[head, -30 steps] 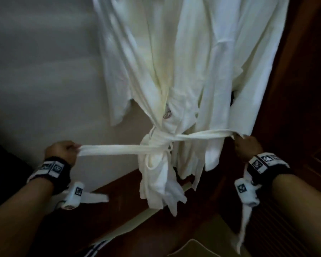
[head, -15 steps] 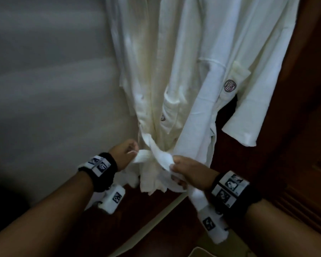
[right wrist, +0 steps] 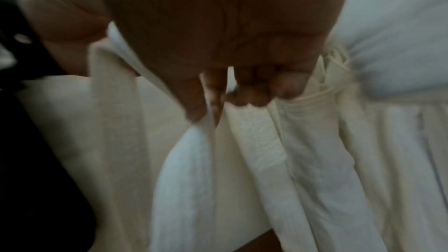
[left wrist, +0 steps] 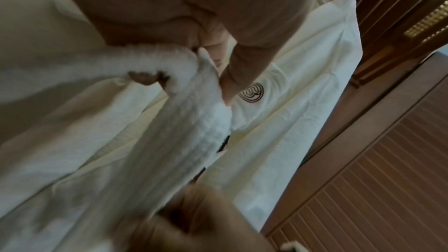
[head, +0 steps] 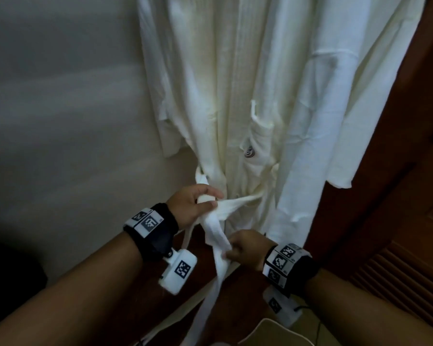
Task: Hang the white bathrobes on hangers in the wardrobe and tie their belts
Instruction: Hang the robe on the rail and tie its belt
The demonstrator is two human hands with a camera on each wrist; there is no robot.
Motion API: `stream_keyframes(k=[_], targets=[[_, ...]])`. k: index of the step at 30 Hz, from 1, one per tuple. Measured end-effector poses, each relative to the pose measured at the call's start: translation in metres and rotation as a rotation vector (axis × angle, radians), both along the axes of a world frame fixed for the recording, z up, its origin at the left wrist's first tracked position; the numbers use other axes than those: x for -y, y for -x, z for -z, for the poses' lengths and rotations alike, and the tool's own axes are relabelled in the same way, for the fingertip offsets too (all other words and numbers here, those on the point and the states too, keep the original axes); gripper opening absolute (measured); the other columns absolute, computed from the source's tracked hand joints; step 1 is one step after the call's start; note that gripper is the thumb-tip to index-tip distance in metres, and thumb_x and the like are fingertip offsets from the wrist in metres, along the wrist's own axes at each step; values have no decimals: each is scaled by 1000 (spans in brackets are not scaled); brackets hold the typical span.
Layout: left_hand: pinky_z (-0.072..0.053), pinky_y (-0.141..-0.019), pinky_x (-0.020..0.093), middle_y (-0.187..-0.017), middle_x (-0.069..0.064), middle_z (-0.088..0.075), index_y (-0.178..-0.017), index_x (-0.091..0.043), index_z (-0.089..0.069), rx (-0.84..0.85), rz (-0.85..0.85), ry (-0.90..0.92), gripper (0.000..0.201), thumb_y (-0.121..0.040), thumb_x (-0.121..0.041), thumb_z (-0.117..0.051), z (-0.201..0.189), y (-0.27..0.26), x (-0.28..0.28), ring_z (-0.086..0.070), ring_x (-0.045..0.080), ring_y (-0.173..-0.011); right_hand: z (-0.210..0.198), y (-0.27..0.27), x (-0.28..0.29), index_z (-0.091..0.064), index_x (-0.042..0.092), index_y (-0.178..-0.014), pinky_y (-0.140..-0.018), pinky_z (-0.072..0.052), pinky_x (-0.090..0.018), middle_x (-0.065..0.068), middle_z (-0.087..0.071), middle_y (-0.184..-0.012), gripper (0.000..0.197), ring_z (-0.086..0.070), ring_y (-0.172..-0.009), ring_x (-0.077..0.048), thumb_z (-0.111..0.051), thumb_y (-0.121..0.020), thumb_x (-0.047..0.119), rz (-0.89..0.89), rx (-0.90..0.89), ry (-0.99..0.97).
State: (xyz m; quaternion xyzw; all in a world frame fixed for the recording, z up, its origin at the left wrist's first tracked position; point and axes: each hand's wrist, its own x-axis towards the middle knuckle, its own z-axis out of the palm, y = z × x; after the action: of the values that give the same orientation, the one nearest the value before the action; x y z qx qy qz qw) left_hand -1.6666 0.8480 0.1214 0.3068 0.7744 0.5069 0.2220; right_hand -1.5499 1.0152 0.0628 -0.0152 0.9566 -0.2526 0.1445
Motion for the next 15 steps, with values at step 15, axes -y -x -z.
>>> stream_keyframes(k=[15], targets=[[-48, -93, 30, -109, -2, -66, -114, -22, -60, 85, 51, 322, 48, -71, -41, -66, 54, -29, 3, -62, 13, -100, -28, 10, 1, -64, 6, -101, -85, -48, -42, -16, -68, -99, 27, -63, -96, -32, -41, -88, 11, 674, 99, 1508]])
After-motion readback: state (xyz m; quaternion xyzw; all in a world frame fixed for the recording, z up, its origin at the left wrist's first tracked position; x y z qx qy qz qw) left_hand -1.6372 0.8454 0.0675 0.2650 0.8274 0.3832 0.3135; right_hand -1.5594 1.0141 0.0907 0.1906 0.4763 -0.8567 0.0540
